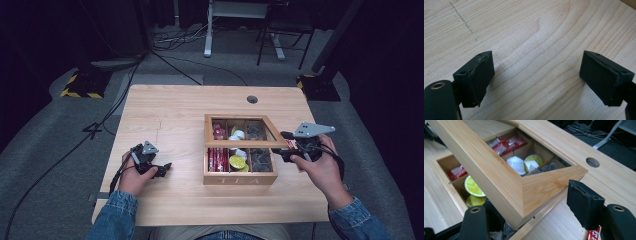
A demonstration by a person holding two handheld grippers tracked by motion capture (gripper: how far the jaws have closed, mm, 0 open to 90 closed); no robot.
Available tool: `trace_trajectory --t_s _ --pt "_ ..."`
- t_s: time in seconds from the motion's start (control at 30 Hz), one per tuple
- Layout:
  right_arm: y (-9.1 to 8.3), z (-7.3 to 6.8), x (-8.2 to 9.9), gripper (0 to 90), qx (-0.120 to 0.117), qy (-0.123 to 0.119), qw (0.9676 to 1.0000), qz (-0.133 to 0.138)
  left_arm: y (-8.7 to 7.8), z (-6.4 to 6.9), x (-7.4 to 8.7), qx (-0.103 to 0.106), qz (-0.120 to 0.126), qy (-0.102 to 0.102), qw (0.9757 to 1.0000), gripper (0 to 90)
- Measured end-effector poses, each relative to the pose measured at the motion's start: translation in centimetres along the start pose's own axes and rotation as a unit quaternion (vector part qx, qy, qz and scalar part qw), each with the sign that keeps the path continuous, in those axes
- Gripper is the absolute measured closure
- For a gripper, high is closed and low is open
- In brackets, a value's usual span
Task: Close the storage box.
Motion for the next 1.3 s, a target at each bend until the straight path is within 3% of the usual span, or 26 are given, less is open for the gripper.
trace_trajectory --t_s 0.3,0.7,1.3 --pt "0.3 -1.1 2.3 36.2 0.005 -0.028 0.9993 -0.024 0.0 0.0 0.0 0.000 0.000 0.001 1.0000 12.9" --pt "0.9 -2.4 4.7 36.7 -0.009 -0.028 0.9983 -0.051 0.0 0.0 0.0 0.000 0.000 0.001 1.0000 12.9" --pt "0.6 -4.1 7.0 36.5 -0.034 -0.037 0.9929 -0.108 0.0 0.0 0.0 -0.001 0.000 0.001 1.0000 12.9"
Point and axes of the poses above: each handheld gripper's, and its own axes: y roughly forward along the jaws, x roughly out of its underside, z roughly to its right, the point moved 9 cm from there along y, roughly forward along the jaws, and after that the axes turned 7 degrees about x, right-handed, at the moved point
